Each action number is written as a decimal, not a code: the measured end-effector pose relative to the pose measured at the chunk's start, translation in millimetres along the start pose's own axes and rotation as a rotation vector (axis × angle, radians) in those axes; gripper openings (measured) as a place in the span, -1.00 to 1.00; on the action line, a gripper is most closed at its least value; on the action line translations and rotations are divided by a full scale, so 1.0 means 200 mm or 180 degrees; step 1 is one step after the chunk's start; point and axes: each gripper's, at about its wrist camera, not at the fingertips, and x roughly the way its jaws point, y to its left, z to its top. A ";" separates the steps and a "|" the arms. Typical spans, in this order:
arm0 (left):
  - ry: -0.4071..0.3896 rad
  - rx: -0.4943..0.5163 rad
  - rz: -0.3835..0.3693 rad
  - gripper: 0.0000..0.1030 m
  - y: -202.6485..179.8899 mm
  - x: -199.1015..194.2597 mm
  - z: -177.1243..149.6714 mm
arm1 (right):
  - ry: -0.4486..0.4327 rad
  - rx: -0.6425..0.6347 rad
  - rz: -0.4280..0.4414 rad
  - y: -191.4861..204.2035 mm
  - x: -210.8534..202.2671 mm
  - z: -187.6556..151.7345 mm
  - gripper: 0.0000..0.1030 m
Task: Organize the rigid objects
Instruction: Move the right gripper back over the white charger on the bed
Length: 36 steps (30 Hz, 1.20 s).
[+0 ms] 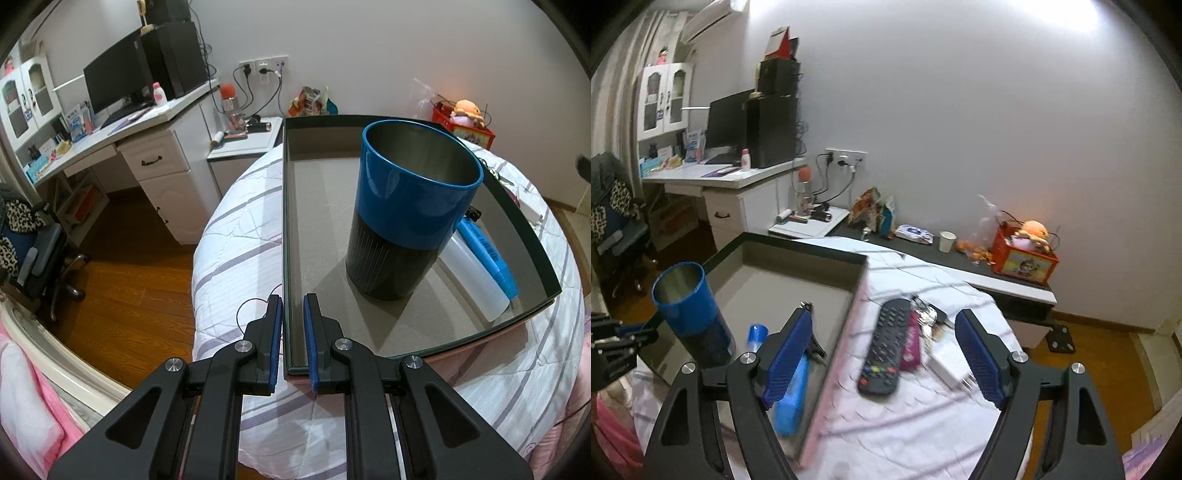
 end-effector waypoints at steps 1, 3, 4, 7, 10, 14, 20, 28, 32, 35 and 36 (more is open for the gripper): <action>0.0001 0.0003 0.0002 -0.78 0.00 0.00 0.00 | 0.0015 0.0065 -0.0019 -0.03 -0.01 -0.02 0.59; 0.0003 0.0004 0.0005 -0.78 0.01 0.01 -0.01 | 0.0049 0.0168 -0.0028 -0.07 -0.03 -0.06 0.64; 0.0004 0.0004 0.0005 -0.78 0.01 0.01 -0.01 | 0.0075 0.0225 -0.0039 -0.10 -0.03 -0.09 0.66; 0.0003 0.0009 0.0009 -0.78 0.01 0.01 -0.01 | 0.0125 0.0328 -0.0100 -0.15 -0.04 -0.16 0.66; 0.0005 0.0014 0.0017 -0.78 0.01 0.01 -0.02 | 0.0209 0.0426 -0.0134 -0.19 -0.04 -0.23 0.67; 0.0002 0.0014 0.0021 -0.78 0.02 0.01 -0.02 | 0.0324 0.0531 -0.0136 -0.22 -0.02 -0.32 0.67; 0.0004 0.0012 0.0016 -0.78 0.01 0.01 -0.01 | 0.0401 0.0532 -0.0125 -0.22 0.00 -0.37 0.67; -0.0003 0.0005 0.0024 -0.78 0.02 0.01 -0.03 | 0.0442 0.0478 -0.0173 -0.24 0.04 -0.37 0.67; -0.0001 0.0016 0.0023 -0.78 0.02 0.01 -0.03 | 0.0473 0.0394 -0.0190 -0.26 0.09 -0.36 0.67; 0.0005 0.0006 0.0011 -0.78 0.02 0.00 -0.03 | 0.0505 0.0311 -0.0181 -0.28 0.15 -0.35 0.67; 0.0005 0.0002 0.0008 -0.78 0.02 0.00 -0.03 | 0.0524 0.0258 -0.0186 -0.29 0.18 -0.34 0.67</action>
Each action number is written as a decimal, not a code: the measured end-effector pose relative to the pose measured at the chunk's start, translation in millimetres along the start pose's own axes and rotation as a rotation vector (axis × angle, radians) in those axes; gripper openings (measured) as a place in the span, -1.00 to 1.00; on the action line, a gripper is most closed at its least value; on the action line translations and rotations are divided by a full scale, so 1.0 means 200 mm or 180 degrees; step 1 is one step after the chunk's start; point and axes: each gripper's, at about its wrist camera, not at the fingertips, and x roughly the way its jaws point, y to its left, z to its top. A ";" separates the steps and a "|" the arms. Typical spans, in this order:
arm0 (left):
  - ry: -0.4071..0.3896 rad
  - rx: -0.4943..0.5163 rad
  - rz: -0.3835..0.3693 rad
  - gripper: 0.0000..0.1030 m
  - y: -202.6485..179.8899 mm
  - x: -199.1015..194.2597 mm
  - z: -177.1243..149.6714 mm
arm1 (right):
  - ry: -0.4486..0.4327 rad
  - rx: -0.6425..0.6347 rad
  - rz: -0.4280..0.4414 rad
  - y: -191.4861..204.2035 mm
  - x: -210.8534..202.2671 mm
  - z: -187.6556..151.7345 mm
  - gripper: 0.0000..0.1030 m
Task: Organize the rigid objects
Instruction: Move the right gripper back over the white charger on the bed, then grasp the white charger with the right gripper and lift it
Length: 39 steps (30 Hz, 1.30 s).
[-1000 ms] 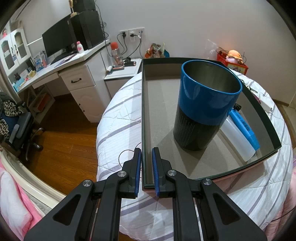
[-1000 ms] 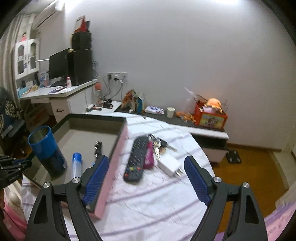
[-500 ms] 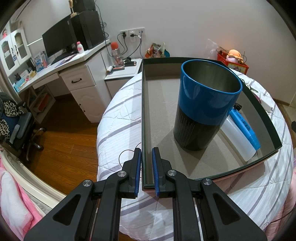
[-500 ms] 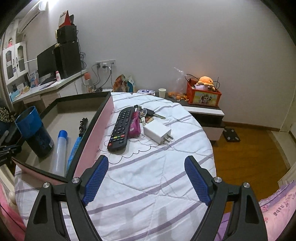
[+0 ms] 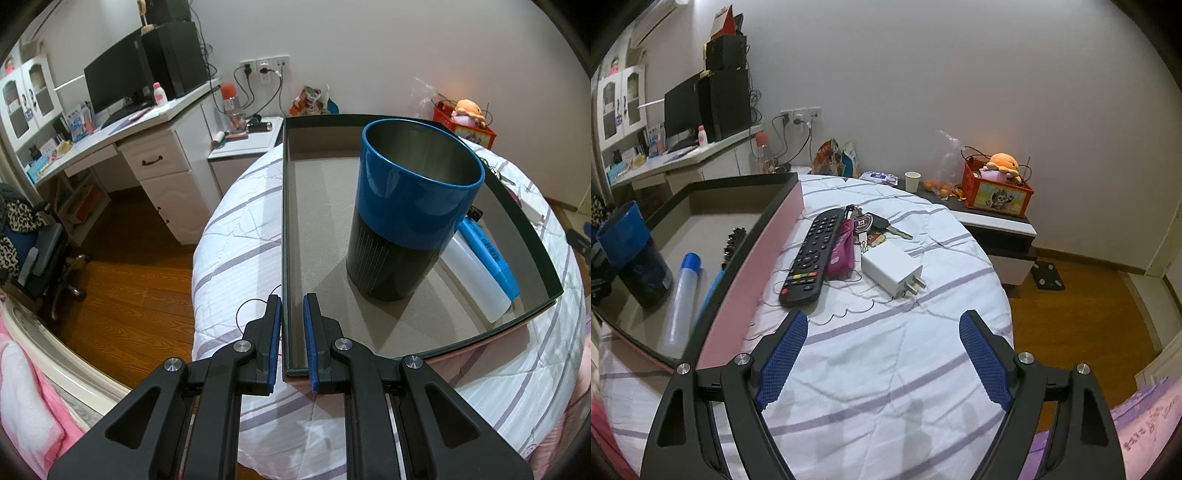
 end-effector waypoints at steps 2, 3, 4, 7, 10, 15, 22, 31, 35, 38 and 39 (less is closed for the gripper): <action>0.0000 0.0008 0.0008 -0.78 0.00 0.00 0.00 | 0.0027 -0.0085 -0.0002 0.00 0.04 0.02 0.67; 0.0000 0.0011 0.0012 -0.78 0.00 0.00 0.00 | 0.0041 -0.0123 0.0002 -0.01 0.07 0.03 0.67; 0.0002 0.0009 0.0012 -0.78 0.00 0.00 0.01 | 0.0068 -0.0166 0.0002 -0.01 0.11 0.04 0.67; 0.0005 0.0011 0.0011 -0.78 -0.01 0.00 0.01 | 0.0187 -0.0281 -0.0008 -0.04 0.21 0.08 0.67; 0.0018 0.0015 0.0018 -0.78 -0.01 0.00 0.01 | 0.0252 -0.0443 -0.0049 -0.05 0.30 0.12 0.67; 0.0024 0.0045 0.0063 -0.80 -0.03 0.01 0.02 | 0.0323 -0.0589 0.0057 -0.07 0.42 0.16 0.67; 0.0033 0.0061 0.0083 -0.80 -0.04 0.02 0.02 | 0.0392 -0.0640 0.0374 -0.09 0.52 0.18 0.61; 0.0032 0.0069 0.0092 -0.80 -0.04 0.02 0.02 | 0.0522 -0.0412 0.0523 -0.09 0.46 0.13 -0.20; 0.0023 0.0080 0.0108 -0.81 -0.04 0.02 0.02 | 0.0566 -0.0086 0.0503 -0.10 0.36 0.05 -0.20; 0.0024 0.0089 0.0117 -0.81 -0.05 0.02 0.02 | 0.0560 0.0031 0.0496 -0.07 0.28 -0.01 -0.20; 0.0022 0.0091 0.0120 -0.81 -0.05 0.02 0.02 | 0.0568 0.0050 0.0506 -0.06 0.26 -0.03 -0.20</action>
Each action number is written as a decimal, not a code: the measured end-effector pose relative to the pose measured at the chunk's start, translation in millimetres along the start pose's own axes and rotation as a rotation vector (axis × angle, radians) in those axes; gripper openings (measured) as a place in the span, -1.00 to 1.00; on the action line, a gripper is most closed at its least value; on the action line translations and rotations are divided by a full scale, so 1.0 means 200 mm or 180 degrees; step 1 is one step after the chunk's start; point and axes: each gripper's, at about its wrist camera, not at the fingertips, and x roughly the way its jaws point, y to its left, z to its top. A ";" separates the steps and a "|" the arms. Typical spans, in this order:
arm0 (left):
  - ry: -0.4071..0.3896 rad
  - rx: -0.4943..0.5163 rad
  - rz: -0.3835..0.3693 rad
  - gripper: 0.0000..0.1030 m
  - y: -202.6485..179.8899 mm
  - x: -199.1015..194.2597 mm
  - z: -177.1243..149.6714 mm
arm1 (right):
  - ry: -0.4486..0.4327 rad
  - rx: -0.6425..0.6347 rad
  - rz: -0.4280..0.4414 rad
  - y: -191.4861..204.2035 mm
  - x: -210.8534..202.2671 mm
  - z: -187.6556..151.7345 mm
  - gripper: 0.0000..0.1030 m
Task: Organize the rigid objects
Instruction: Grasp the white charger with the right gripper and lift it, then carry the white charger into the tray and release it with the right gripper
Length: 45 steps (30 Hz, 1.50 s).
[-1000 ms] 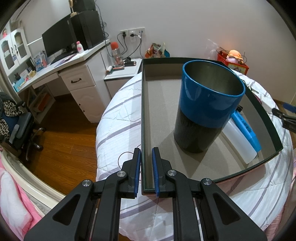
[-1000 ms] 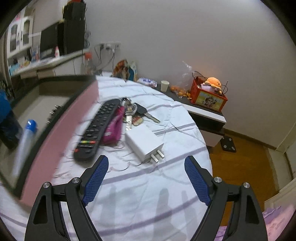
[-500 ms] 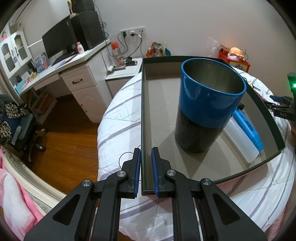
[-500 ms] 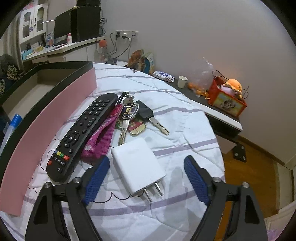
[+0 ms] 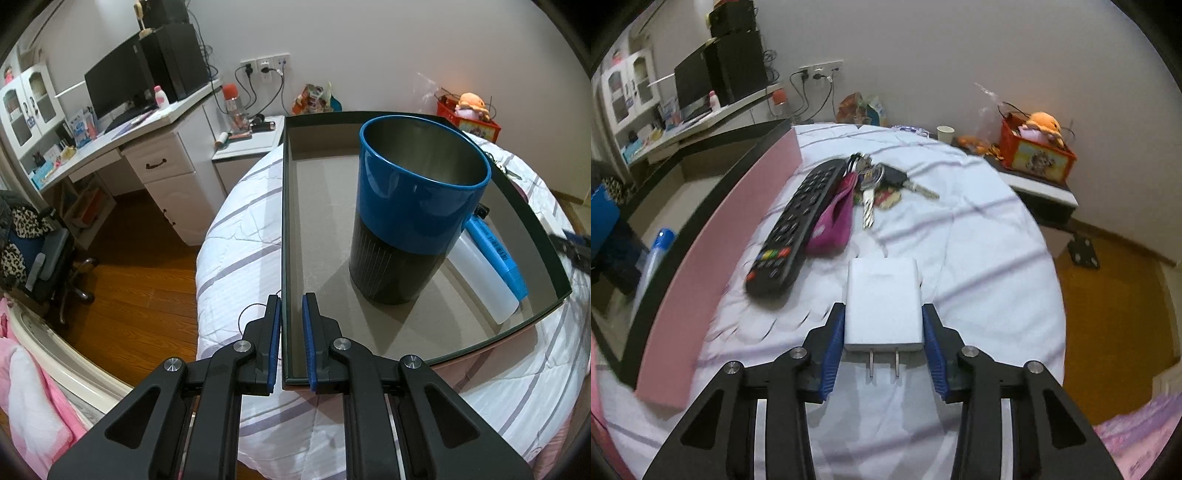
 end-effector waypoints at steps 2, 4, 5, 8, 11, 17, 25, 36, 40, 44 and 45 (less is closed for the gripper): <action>-0.0004 -0.0001 0.0001 -0.81 0.00 0.00 0.00 | 0.0021 0.0040 -0.0011 0.05 -0.05 -0.05 -0.20; -0.0006 -0.0005 -0.0005 -0.80 0.00 0.00 0.00 | 0.0049 0.0067 0.0003 0.10 -0.08 -0.09 -0.20; -0.0007 -0.0005 -0.0007 -0.80 0.00 0.00 0.00 | 0.0051 0.0070 0.0012 0.12 -0.09 -0.11 -0.19; -0.0004 -0.0004 -0.0020 -0.80 0.00 0.00 0.00 | 0.0019 0.0028 -0.0095 0.17 -0.10 -0.13 -0.19; -0.0002 -0.0011 -0.0039 -0.79 0.00 0.00 0.00 | 0.0015 0.0083 -0.0086 0.16 -0.08 -0.12 -0.19; -0.0001 -0.0019 -0.0047 -0.79 0.00 0.00 0.01 | 0.0022 0.0074 -0.0127 0.17 -0.03 -0.09 -0.19; -0.0002 -0.0002 -0.0048 -0.78 0.00 0.00 0.01 | -0.0037 0.0031 -0.0178 0.19 -0.03 -0.11 -0.20; -0.0002 -0.0013 -0.0067 -0.78 0.00 0.00 0.01 | -0.0230 0.0006 -0.0230 0.24 -0.15 -0.08 -0.20; -0.0003 -0.0017 -0.0069 -0.77 0.00 0.00 0.01 | -0.0325 0.0005 -0.0235 0.25 -0.20 -0.05 -0.20; -0.0004 -0.0016 -0.0071 -0.77 0.00 0.00 0.01 | -0.0424 -0.0004 -0.0237 0.27 -0.24 -0.02 -0.20; -0.0003 -0.0017 -0.0071 -0.77 0.00 0.00 0.01 | -0.0463 -0.0005 -0.0232 0.28 -0.25 -0.02 -0.20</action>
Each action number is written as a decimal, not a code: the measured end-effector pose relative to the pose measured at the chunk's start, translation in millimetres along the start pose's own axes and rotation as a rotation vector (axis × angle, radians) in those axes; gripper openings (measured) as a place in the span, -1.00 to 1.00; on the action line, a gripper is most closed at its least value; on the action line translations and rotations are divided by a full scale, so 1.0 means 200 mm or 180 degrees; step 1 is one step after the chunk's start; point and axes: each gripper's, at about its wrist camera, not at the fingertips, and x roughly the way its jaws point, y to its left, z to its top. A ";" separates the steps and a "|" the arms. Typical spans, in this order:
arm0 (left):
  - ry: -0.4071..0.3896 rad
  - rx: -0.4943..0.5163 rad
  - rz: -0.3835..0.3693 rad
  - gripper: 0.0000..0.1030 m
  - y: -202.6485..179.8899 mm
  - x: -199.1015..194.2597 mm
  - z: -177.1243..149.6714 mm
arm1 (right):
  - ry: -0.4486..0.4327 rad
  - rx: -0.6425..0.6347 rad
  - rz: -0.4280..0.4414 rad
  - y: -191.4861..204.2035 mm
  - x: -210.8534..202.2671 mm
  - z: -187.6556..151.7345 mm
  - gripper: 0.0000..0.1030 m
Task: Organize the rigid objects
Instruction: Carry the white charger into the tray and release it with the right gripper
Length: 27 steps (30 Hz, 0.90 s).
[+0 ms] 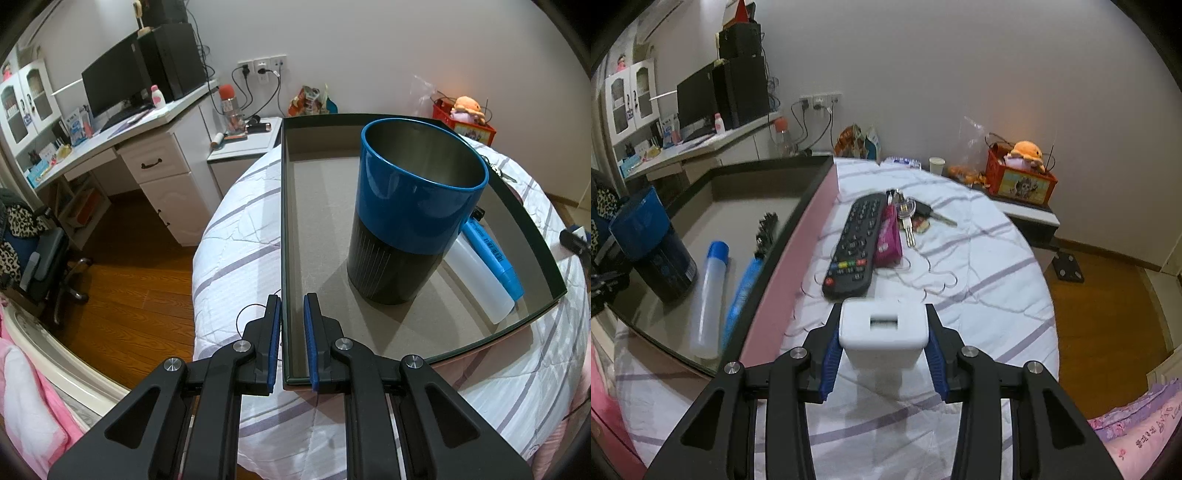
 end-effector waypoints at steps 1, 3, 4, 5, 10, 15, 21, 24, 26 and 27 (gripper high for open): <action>0.0000 -0.0002 -0.0002 -0.77 0.00 0.00 0.00 | -0.0032 -0.0002 0.0004 0.01 -0.01 0.01 -0.20; 0.0000 -0.0002 -0.0010 -0.77 0.00 0.00 0.00 | -0.0052 -0.0015 0.0014 0.01 -0.02 0.02 -0.20; -0.0001 -0.0001 -0.0015 -0.77 -0.01 0.00 0.00 | -0.0085 -0.0011 0.0031 0.02 -0.03 0.02 -0.20; -0.0001 -0.0002 -0.0018 -0.77 -0.01 0.01 0.00 | -0.0047 -0.0012 0.0062 0.01 -0.02 0.02 -0.20; -0.0002 -0.0002 -0.0027 -0.76 -0.01 0.00 0.00 | 0.0010 -0.0045 0.0083 0.03 0.01 0.01 -0.20; -0.0005 0.0001 -0.0041 -0.76 -0.01 0.00 0.01 | 0.0141 -0.0014 0.0090 0.03 0.07 -0.08 -0.21; -0.0008 0.0005 -0.0033 -0.76 -0.01 0.00 0.01 | 0.0175 0.0034 0.0123 0.01 0.05 -0.14 -0.20; -0.0007 0.0003 -0.0040 -0.75 0.00 0.00 0.01 | 0.0219 0.0044 0.0118 0.02 0.06 -0.17 -0.20; -0.0007 0.0004 -0.0035 -0.75 0.00 0.00 0.01 | 0.0244 0.0058 0.0121 0.01 0.07 -0.18 -0.20; -0.0007 0.0005 -0.0034 -0.76 0.00 0.00 0.01 | 0.0265 0.0064 0.0125 0.01 0.08 -0.19 -0.20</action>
